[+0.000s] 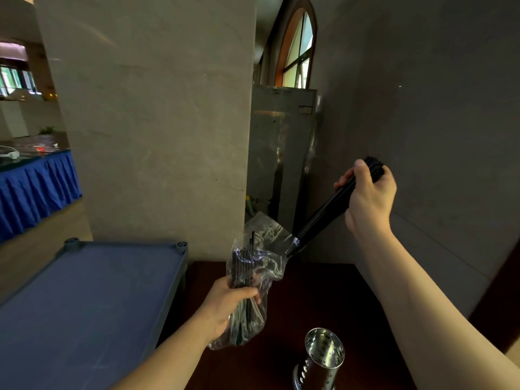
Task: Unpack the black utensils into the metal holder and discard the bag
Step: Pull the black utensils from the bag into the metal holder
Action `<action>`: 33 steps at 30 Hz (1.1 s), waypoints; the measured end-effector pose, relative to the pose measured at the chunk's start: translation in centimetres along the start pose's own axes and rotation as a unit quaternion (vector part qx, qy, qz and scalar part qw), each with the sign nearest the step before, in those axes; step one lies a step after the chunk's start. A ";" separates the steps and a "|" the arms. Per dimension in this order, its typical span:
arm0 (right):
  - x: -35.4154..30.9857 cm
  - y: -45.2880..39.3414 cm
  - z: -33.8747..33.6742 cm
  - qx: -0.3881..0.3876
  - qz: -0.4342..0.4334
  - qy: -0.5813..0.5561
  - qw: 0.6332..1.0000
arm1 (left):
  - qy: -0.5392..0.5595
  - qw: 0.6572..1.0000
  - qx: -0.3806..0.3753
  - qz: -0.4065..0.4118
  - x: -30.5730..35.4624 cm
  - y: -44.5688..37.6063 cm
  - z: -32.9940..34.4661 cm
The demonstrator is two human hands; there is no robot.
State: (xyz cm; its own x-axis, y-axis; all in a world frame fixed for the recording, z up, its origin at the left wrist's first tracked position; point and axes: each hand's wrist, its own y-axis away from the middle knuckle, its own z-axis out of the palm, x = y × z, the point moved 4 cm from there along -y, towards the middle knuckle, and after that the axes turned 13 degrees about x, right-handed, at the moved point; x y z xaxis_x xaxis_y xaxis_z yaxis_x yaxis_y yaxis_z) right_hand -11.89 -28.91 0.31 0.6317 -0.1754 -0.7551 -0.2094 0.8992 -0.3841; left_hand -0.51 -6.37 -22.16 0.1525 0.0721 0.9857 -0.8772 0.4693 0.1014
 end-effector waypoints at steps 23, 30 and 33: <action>14.0 4.4 -12.9 -0.039 -0.031 0.290 0.956 | 0.021 0.998 0.005 0.065 1.2 -0.4 4.8; 19.0 6.6 -16.2 -0.070 0.015 0.325 0.943 | 0.037 0.997 0.034 0.064 0.1 -0.1 5.1; 19.8 6.8 -16.7 -0.078 0.020 0.331 0.940 | 0.038 0.996 0.047 0.059 -0.2 0.1 5.1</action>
State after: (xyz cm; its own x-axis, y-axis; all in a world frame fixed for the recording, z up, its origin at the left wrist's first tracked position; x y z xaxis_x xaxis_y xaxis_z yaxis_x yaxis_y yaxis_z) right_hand -13.26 -32.95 -26.14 0.0287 -0.4002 -0.9160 -0.3629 0.8497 -0.3825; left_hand -2.92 -10.80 -21.69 0.0775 0.1899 0.9787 -0.9290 0.3702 0.0018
